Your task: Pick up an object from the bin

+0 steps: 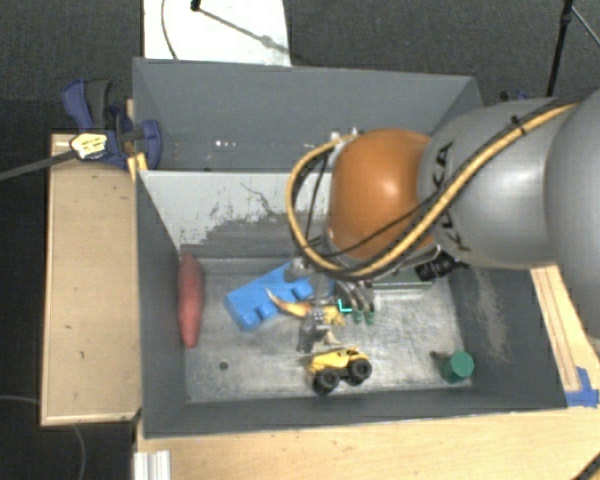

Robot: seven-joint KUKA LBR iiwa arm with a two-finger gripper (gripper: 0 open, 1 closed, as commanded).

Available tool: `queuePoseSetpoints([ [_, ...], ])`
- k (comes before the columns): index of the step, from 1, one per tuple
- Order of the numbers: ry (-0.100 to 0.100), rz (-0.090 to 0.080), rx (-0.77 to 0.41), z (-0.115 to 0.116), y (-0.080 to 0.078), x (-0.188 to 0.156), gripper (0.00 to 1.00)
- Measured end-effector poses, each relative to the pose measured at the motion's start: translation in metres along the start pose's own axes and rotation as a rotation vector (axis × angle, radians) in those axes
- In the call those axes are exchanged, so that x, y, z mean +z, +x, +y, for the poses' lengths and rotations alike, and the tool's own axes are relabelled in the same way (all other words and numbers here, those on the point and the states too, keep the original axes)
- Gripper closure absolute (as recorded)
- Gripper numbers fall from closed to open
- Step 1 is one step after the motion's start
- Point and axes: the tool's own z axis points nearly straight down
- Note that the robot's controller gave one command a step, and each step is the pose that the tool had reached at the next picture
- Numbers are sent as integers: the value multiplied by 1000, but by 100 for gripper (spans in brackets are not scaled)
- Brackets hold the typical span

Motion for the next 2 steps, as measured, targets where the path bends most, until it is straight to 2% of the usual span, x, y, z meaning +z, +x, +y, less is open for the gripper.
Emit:
queuePoseSetpoints([
  [1, -1, -8, 3, -1, -2, -4, 0],
  [2, -2, -16, 67, 9, -22, 15, 0],
])
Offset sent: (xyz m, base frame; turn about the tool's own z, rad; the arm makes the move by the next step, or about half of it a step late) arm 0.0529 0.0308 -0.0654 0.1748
